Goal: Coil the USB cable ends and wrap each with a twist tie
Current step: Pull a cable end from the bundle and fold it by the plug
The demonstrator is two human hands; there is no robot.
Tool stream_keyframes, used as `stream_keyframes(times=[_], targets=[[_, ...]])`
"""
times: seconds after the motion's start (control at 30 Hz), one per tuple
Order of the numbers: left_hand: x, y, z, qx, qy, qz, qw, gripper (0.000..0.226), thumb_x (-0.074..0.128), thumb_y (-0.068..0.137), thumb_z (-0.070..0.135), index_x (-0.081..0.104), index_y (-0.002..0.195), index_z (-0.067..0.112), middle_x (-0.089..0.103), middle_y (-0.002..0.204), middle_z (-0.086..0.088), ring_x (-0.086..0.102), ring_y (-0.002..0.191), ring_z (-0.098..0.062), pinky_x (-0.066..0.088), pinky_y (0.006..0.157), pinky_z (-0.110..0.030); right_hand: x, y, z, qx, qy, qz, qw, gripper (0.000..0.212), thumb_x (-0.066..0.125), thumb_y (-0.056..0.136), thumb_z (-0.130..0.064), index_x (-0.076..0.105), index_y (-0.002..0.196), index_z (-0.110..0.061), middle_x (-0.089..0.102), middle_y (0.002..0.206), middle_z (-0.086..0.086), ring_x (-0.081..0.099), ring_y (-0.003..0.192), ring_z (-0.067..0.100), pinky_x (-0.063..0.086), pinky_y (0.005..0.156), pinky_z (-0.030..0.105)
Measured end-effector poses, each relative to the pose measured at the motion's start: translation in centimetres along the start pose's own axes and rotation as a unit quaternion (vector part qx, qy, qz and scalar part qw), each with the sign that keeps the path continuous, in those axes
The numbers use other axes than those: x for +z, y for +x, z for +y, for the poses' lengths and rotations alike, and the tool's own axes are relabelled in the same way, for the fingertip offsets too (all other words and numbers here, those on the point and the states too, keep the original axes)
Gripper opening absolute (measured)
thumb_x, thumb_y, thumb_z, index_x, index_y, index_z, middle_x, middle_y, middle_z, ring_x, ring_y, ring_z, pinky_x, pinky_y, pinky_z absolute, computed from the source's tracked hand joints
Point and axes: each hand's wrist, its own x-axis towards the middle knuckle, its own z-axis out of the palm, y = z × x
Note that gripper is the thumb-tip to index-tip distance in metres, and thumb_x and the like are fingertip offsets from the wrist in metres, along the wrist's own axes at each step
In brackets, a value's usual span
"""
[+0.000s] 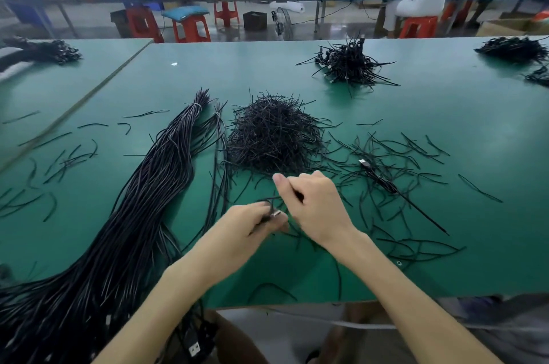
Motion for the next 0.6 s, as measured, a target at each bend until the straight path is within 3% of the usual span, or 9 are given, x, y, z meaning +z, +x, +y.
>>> stream_keyframes(times=[0.07, 0.13, 0.2, 0.23, 0.33, 0.4, 0.47, 0.53, 0.6], targets=[[0.0, 0.0, -0.7, 0.001, -0.010, 0.024, 1.000, 0.041, 0.041, 0.098, 0.054, 0.071, 0.116, 0.034, 0.063, 0.126, 0.031, 0.059, 0.118, 0.008, 0.050, 0.103, -0.027, -0.4, -0.2, -0.5, 0.019, 0.047, 0.012, 0.999, 0.057, 0.048, 0.107, -0.034, 0.046, 0.054, -0.015, 0.031, 0.044, -0.008, 0.031, 0.047, 0.020, 0.039, 0.075, 0.033], [0.1, 0.0, -0.9, 0.012, -0.100, 0.058, 0.993, 0.035, 0.041, 0.102, 0.045, 0.063, 0.129, 0.041, 0.060, 0.135, 0.030, 0.057, 0.119, 0.007, 0.043, 0.105, -0.019, -0.4, -0.6, -1.6, 0.033, 0.097, 0.008, 0.995, 0.055, 0.044, 0.108, -0.039, 0.070, 0.069, -0.009, 0.041, 0.043, -0.008, 0.036, 0.044, 0.021, 0.035, 0.067, 0.025], [0.5, 0.1, 0.1, 0.002, -0.250, 0.083, 0.965, 0.040, 0.036, 0.109, 0.040, 0.056, 0.143, 0.035, 0.062, 0.137, 0.018, 0.058, 0.119, -0.006, 0.039, 0.105, -0.024, 0.2, -1.4, -2.9, 0.032, 0.134, 0.002, 0.991, 0.056, 0.041, 0.108, -0.042, 0.065, 0.068, -0.011, 0.044, 0.045, -0.005, 0.036, 0.042, 0.019, 0.030, 0.052, 0.027], [0.8, 0.1, 0.8, -0.012, -0.340, 0.090, 0.936, 0.044, 0.033, 0.110, 0.042, 0.057, 0.145, 0.029, 0.061, 0.141, 0.011, 0.055, 0.128, -0.009, 0.039, 0.110, -0.025, 0.6, -1.7, -3.6, 0.036, 0.156, 0.004, 0.987, 0.053, 0.042, 0.108, -0.041, 0.056, 0.063, -0.016, 0.040, 0.046, -0.006, 0.034, 0.042, 0.016, 0.027, 0.048, 0.027], [0.9, 0.0, 3.0, -0.050, -0.532, 0.083, 0.841, 0.056, 0.028, 0.110, 0.049, 0.064, 0.138, 0.017, 0.063, 0.142, -0.002, 0.052, 0.138, -0.013, 0.036, 0.116, -0.035, 1.8, -2.4, -4.7, 0.059, 0.204, 0.010, 0.977, 0.046, 0.043, 0.108, -0.037, 0.045, 0.064, -0.021, 0.041, 0.051, -0.008, 0.037, 0.046, 0.015, 0.028, 0.049, 0.027], [0.0, 0.4, 3.7, -0.062, -0.582, 0.129, 0.800, 0.053, 0.031, 0.110, 0.043, 0.070, 0.128, 0.012, 0.070, 0.130, -0.008, 0.061, 0.128, -0.017, 0.040, 0.112, -0.037, 2.0, -2.7, -4.4, 0.043, 0.189, 0.000, 0.981, 0.051, 0.039, 0.108, -0.041, 0.043, 0.064, -0.016, 0.042, 0.051, 0.000, 0.037, 0.046, 0.019, 0.030, 0.049, 0.034], [-1.7, 0.5, 3.8, -0.059, -0.646, 0.197, 0.735, 0.045, 0.037, 0.109, 0.038, 0.072, 0.102, 0.011, 0.073, 0.098, -0.004, 0.071, 0.092, -0.017, 0.051, 0.098, -0.030, 1.9, -3.1, -3.6, 0.031, 0.163, -0.018, 0.986, 0.055, 0.037, 0.107, -0.046, 0.038, 0.062, -0.014, 0.037, 0.050, 0.005, 0.033, 0.045, 0.024, 0.029, 0.050, 0.035], [-3.3, 0.3, 3.7, -0.027, -0.698, 0.192, 0.689, 0.041, 0.039, 0.109, 0.038, 0.058, 0.077, 0.020, 0.048, 0.069, 0.008, 0.045, 0.055, -0.006, 0.047, 0.064, -0.018, 1.4, -3.1, -2.9, 0.023, 0.137, -0.025, 0.990, 0.052, 0.037, 0.108, -0.045, 0.030, 0.061, -0.021, 0.029, 0.050, -0.002, 0.028, 0.045, 0.020, 0.030, 0.056, 0.024], [-4.1, -0.2, 3.6, -0.022, -0.681, 0.135, 0.719, 0.045, 0.039, 0.108, 0.040, 0.047, 0.066, 0.025, 0.029, 0.062, 0.009, 0.023, 0.049, -0.008, 0.027, 0.050, -0.021, 0.8, -2.7, -2.0, 0.007, 0.091, -0.020, 0.996, 0.050, 0.039, 0.107, -0.042, 0.025, 0.062, -0.028, 0.025, 0.051, -0.009, 0.027, 0.047, 0.017, 0.035, 0.066, 0.023]])
